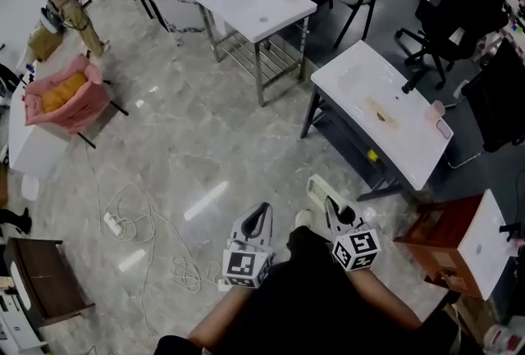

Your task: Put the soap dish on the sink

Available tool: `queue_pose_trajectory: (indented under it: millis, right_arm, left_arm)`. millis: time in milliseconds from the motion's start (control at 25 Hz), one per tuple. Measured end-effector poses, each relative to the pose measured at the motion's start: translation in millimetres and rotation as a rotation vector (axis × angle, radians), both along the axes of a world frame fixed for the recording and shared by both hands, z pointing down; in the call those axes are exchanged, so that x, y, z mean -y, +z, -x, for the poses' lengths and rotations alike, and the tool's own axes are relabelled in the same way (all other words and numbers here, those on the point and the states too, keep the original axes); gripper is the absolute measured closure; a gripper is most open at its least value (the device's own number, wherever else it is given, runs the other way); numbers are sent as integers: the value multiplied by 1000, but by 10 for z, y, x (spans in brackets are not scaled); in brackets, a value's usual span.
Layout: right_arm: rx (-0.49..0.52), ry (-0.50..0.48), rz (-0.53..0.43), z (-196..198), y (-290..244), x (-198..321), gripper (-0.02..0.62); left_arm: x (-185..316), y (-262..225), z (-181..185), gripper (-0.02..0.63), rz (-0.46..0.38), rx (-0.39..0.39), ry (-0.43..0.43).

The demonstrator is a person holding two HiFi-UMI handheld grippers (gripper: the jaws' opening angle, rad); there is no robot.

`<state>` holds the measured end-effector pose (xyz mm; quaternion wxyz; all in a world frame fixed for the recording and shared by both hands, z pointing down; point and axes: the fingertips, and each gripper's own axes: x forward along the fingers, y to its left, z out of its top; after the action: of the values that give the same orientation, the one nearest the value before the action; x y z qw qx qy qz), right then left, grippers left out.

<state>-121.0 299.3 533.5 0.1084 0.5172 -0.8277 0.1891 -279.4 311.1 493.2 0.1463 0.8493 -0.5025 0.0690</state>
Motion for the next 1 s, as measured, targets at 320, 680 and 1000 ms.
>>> queue_pose_trajectory:
  millis: [320,680,1000]
  right_arm:
    - [-3,10,5,-624,19,754,583]
    - [-18,43,6,-1219,114,1322,583]
    - [-18,102,14,-1656,130,1512,583]
  left_arm:
    - [908,-95,-625,588,-18,41,29]
    - [1549,-45,-1158,588,-8,46,61]
    - [1941,-34,-1530,588,-18,74,114]
